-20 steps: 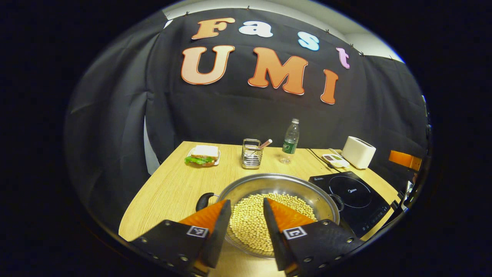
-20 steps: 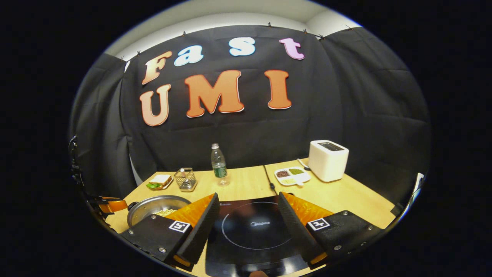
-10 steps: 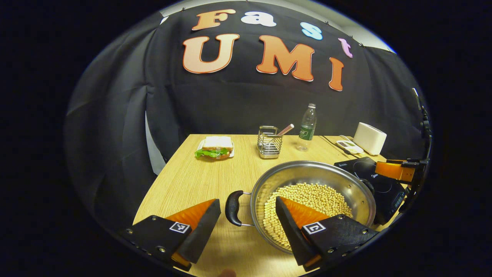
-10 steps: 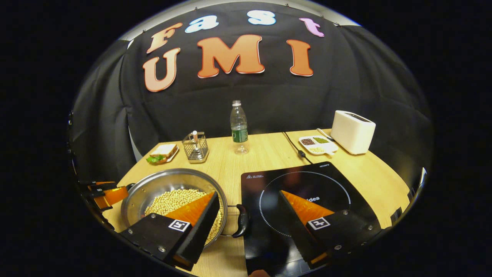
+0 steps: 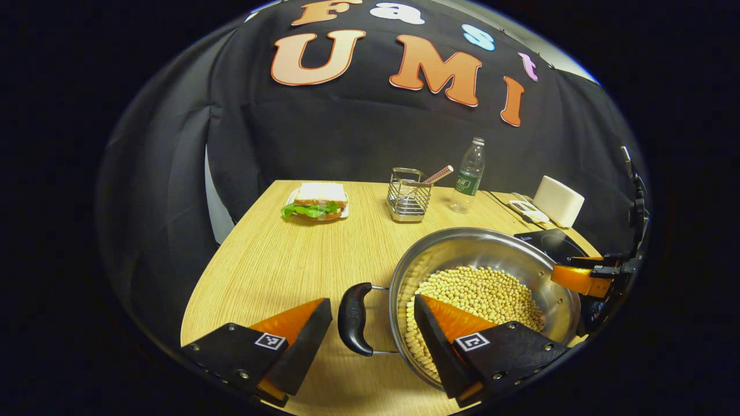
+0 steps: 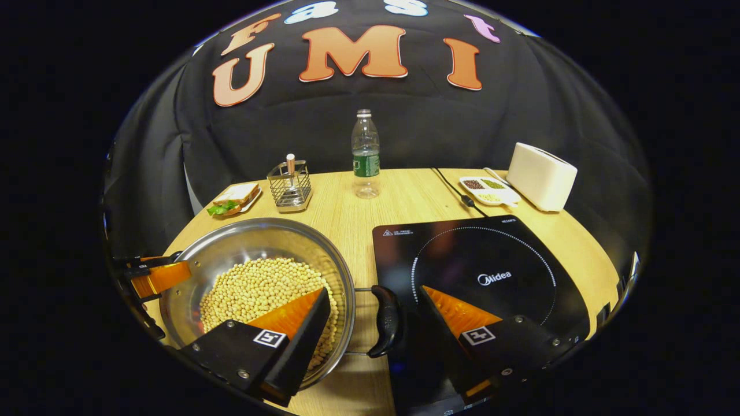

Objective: First push the handle of the pot to place it horizontally, then grasp the pot with both hands and set it on the induction cooktop.

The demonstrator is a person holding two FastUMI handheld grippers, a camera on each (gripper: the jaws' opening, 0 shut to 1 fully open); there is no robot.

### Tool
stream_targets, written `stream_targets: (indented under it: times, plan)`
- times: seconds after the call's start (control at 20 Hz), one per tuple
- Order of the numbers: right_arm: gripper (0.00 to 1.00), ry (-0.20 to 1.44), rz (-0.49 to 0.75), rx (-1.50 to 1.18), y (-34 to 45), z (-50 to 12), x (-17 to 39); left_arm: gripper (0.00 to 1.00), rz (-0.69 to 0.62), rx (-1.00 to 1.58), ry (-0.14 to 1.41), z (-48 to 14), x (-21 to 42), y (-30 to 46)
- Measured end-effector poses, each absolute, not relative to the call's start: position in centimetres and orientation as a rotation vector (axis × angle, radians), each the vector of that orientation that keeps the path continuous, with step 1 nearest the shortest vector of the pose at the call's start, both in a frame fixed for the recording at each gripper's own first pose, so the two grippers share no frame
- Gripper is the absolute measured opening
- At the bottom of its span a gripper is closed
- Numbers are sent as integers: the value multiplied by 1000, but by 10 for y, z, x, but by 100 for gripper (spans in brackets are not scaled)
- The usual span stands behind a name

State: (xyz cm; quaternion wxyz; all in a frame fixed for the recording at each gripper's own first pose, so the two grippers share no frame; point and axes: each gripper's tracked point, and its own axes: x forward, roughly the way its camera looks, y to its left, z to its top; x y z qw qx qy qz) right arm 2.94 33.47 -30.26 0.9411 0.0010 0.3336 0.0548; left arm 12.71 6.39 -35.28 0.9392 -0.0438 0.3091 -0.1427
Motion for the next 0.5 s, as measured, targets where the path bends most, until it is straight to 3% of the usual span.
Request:
stream_targets:
  times: [0.25, 0.4, 0.45, 0.5]
  plan:
    - [80, 715, 101, 5, 333, -311, 26, 88, -311, -98, 677, -368, 130, 58]
    - [66, 715, 104, 23, 332, -309, 27, 59, -302, -97, 709, -371, 124, 65]
    - [63, 716, 110, 13, 333, -311, 28, 59, -300, -98, 708, -372, 127, 63]
    - [66, 702, 114, -6, 334, -309, 31, 58, -293, -97, 709, -372, 125, 64]
